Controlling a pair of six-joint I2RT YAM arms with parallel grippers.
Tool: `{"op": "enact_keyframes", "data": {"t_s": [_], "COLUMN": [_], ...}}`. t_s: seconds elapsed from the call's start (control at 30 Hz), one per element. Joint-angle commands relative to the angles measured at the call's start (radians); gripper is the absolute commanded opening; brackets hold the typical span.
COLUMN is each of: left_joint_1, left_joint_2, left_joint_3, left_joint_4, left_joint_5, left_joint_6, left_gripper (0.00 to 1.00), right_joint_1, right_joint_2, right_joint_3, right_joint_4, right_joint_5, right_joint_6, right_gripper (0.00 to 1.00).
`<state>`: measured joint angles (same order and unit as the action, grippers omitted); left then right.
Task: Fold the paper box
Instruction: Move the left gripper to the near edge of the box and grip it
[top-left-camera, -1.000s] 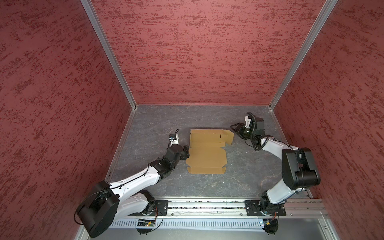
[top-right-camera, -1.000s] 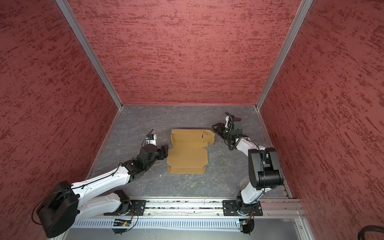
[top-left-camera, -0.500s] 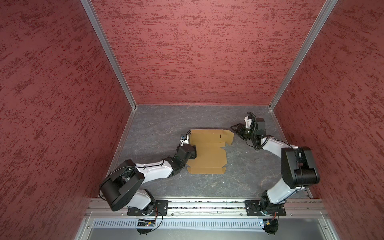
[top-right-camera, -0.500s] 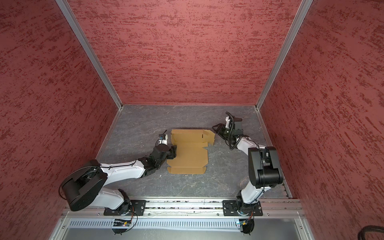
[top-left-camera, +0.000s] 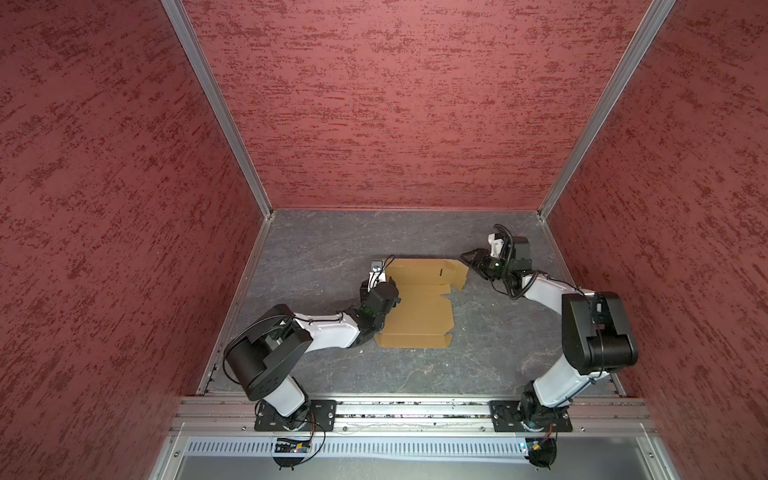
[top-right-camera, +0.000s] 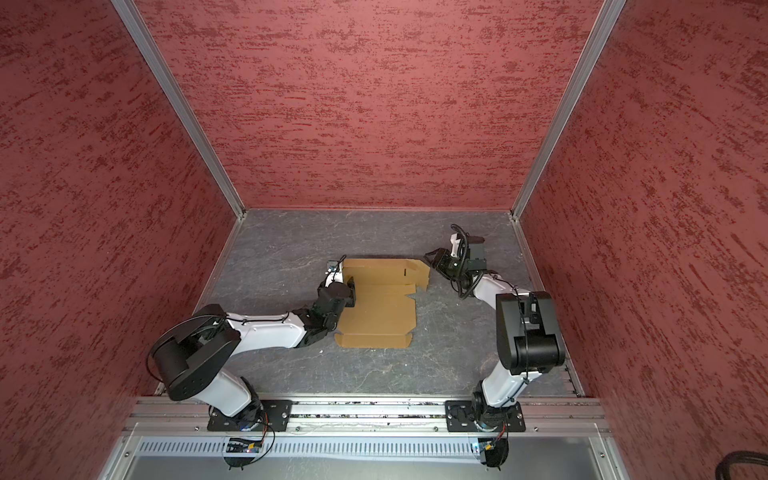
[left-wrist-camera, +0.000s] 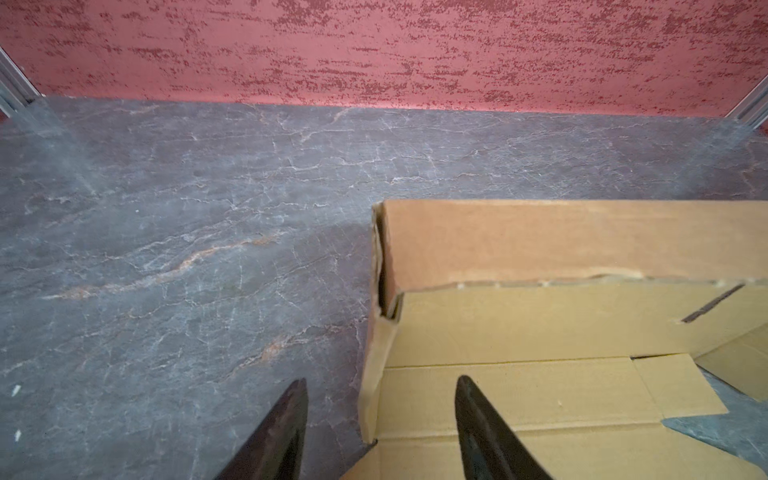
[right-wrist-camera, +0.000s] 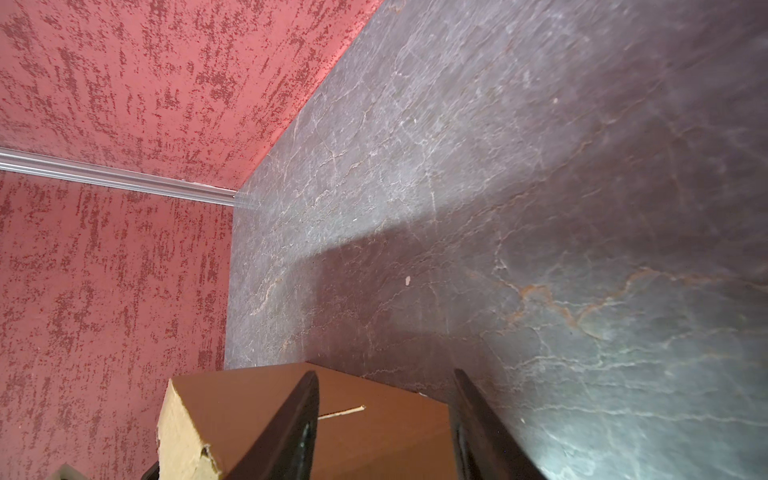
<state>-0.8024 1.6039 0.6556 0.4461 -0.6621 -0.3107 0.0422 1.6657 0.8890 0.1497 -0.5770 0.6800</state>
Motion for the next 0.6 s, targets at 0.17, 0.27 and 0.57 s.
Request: {"op": "enact_keyframes", "data": {"t_s": [0.17, 0.27, 0.57], "left_joint_1": [0.006, 0.005, 0.005], "left_joint_2": [0.053, 0.066, 0.090], "left_joint_3": [0.059, 0.073, 0.089], "left_joint_4": [0.079, 0.083, 0.083], "left_joint_5": [-0.057, -0.066, -0.091], "left_joint_6": [0.111, 0.134, 0.166], "left_gripper": [0.49, 0.44, 0.30], "right_joint_1": [-0.008, -0.008, -0.008], "right_joint_2": [0.015, 0.019, 0.020], "right_joint_3": [0.032, 0.032, 0.036], "right_joint_4": [0.005, 0.010, 0.010], "right_joint_5": [-0.015, -0.018, -0.021], "right_joint_6": [-0.017, -0.013, -0.014], "right_gripper": [0.51, 0.50, 0.50]}}
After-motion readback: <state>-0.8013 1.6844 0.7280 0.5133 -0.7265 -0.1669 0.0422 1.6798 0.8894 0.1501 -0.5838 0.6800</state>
